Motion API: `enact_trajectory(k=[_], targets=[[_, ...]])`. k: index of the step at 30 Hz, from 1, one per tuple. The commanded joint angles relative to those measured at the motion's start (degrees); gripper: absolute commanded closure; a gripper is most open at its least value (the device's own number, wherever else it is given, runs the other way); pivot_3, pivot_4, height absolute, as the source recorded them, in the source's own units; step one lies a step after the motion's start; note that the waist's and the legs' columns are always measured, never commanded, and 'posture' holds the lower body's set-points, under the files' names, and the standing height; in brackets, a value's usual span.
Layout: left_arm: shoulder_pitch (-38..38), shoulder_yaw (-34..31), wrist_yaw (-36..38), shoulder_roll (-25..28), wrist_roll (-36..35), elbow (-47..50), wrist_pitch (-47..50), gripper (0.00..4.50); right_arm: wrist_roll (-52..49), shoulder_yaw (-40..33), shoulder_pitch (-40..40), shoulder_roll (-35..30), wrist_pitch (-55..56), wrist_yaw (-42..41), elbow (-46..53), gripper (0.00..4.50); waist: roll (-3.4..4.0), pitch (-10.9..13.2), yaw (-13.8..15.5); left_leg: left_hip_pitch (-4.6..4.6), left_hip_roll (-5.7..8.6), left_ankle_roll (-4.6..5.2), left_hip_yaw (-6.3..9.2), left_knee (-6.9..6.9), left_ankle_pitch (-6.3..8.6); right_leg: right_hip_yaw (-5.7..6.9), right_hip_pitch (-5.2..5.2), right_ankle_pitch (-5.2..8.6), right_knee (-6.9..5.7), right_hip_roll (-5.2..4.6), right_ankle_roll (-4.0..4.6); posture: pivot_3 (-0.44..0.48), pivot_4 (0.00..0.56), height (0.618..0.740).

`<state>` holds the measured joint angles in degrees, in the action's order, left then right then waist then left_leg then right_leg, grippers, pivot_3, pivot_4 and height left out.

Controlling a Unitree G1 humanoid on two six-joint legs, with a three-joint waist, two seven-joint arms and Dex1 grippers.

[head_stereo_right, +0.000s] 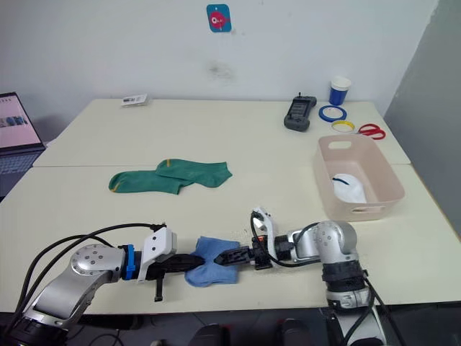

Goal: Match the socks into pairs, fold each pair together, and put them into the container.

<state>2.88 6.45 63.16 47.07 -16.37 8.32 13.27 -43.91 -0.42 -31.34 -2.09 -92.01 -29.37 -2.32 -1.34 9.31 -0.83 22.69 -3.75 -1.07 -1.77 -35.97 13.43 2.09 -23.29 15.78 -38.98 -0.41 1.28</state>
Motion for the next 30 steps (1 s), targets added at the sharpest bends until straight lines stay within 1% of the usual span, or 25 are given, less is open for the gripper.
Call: enact_trajectory(k=[1, 2, 5, 6, 13, 15, 16, 17, 19, 22, 25, 27, 28, 30], targets=[[-1.11, 0.84, -0.73, 0.54, 2.16, -1.5, 1.92, 4.5, -2.11, -1.58, -1.82, 2.77, -0.49, 2.47, -1.44, 0.22, 0.0, 0.0, -0.19, 0.01, -0.01, 0.0, 0.0, 0.0, 0.0, 0.0, 0.0, 0.0, 0.0, 0.0, 0.0, 0.0, 0.15, 0.74], [-1.22, 0.73, -0.71, 0.65, 2.09, -1.34, 2.06, 4.5, -2.08, -1.84, -1.97, 3.16, -0.49, 2.93, -1.69, 0.22, 0.0, 0.0, -0.19, 0.01, 0.0, 0.0, 0.0, 0.0, 0.0, 0.0, 0.0, 0.0, 0.0, 0.0, 0.0, 0.0, 0.15, 0.74], [-1.57, 0.33, -0.7, 0.79, 1.57, -0.71, 2.79, 4.5, -1.8, -1.86, -2.13, 3.71, -0.49, 3.74, -1.53, 0.76, 0.0, 0.0, -0.21, 0.03, 0.01, 0.0, 0.0, 0.0, 0.0, -0.01, 0.0, 0.0, 0.01, -0.01, -0.01, 0.0, 0.15, 0.74], [-1.76, 0.14, -0.68, 0.81, 1.3, -0.4, 3.09, 4.5, -1.68, -1.9, -2.09, 3.88, -0.49, 3.98, -1.37, 1.04, 0.0, 0.0, -0.25, 0.04, 0.01, 0.0, 0.0, 0.0, 0.0, -0.01, -0.01, 0.0, 0.02, -0.01, -0.01, 0.0, 0.15, 0.74], [-3.06, -1.11, 0.59, 1.06, -0.5, 1.24, 4.36, 4.5, -0.59, -3.21, -1.92, 4.25, -0.49, 5.17, -1.33, 3.45, 0.01, 0.01, -0.76, 0.04, -0.02, 0.0, 0.03, 0.02, 0.0, 0.0, -0.02, 0.0, 0.02, 0.0, -0.01, 0.0, 0.15, 0.74], [-3.1, -1.84, 1.26, 0.87, -1.94, 1.8, 4.71, 4.5, -0.62, -3.11, -1.92, 3.8, -0.49, 5.13, -1.02, 4.18, 0.02, 0.01, -0.81, 0.06, -0.03, 0.0, 0.03, 0.02, 0.0, 0.0, -0.04, 0.0, 0.02, 0.0, -0.01, 0.0, 0.15, 0.74], [-3.08, -2.4, 1.52, 0.6, -2.89, 2.24, 4.82, 4.5, -0.81, -3.13, -1.9, 3.61, -0.49, 5.12, -0.85, 4.48, 0.02, 0.01, -0.82, 0.06, -0.03, 0.0, 0.03, 0.03, 0.0, -0.01, -0.05, 0.0, 0.03, 0.0, -0.01, 0.0, 0.15, 0.74], [-2.97, -3.17, 1.86, 0.48, -4.33, 2.98, 5.68, 4.5, -0.92, -3.15, -1.94, 3.39, -0.48, 5.02, -0.66, 4.48, 0.02, 0.01, -0.83, 0.07, -0.03, 0.0, 0.03, 0.04, 0.0, -0.01, -0.05, 0.0, 0.04, 0.01, -0.01, 0.0, 0.15, 0.74], [-2.9, -6.14, 3.62, 1.62, -10.02, 5.96, 10.15, 4.5, -1.31, -3.31, -2.09, 2.48, -0.49, 4.75, 0.4, 4.48, -0.01, 0.03, -0.85, 0.12, -0.02, 0.0, 0.03, 0.04, 0.0, 0.0, -0.09, 0.0, 0.04, 0.01, -0.01, 0.0, 0.15, 0.74], [-1.02, -12.84, 3.84, 4.18, -20.67, 10.84, 20.34, 3.95, -2.07, -3.37, -2.59, -0.71, -0.24, 3.54, 4.87, 4.5, -0.19, 0.23, -0.71, 0.27, -0.02, 0.0, 0.05, 0.02, 0.0, 0.04, -0.23, 0.0, 0.04, 0.01, -0.01, 0.0, 0.15, 0.74], [3.17, -18.25, 1.76, 6.88, -31.13, 14.26, 30.92, 3.03, -3.04, -5.8, -3.95, -3.69, -0.34, 3.31, 9.02, 4.5, -0.36, 0.45, -0.66, 0.31, 0.03, 0.0, 0.11, 0.0, 0.0, 0.06, -0.23, 0.0, 0.05, 0.01, -0.02, 0.0, 0.15, 0.74], [7.61, -20.46, -0.37, 8.18, -37.16, 15.79, 36.49, 2.43, -3.8, -7.71, -5.36, -6.55, -0.06, 2.65, 12.42, 4.5, -0.47, 0.68, -0.7, 0.32, 0.05, 0.0, 0.14, -0.01, 0.0, 0.07, -0.22, -0.01, 0.05, 0.02, -0.05, 0.0, 0.15, 0.74], [9.85, -20.99, -1.53, 8.45, -39.24, 16.14, 38.39, 2.08, -4.31, -9.18, -6.12, -7.48, -0.21, 2.7, 13.66, 4.5, -0.46, 0.75, -0.73, 0.31, 0.06, 0.0, 0.14, -0.02, 0.0, 0.04, -0.22, -0.02, 0.07, 0.04, -0.06, 0.0, 0.15, 0.74], [14.61, -20.48, -3.27, 8.27, -40.18, 16.08, 39.62, 1.49, -4.87, -11.6, -7.82, -9.7, -0.25, 2.75, 16.22, 4.5, -0.46, 0.76, -0.75, 0.31, 0.09, 0.0, 0.12, 0.0, 0.0, -0.01, -0.22, -0.01, 0.11, 0.22, -0.07, 0.0, 0.15, 0.74]])
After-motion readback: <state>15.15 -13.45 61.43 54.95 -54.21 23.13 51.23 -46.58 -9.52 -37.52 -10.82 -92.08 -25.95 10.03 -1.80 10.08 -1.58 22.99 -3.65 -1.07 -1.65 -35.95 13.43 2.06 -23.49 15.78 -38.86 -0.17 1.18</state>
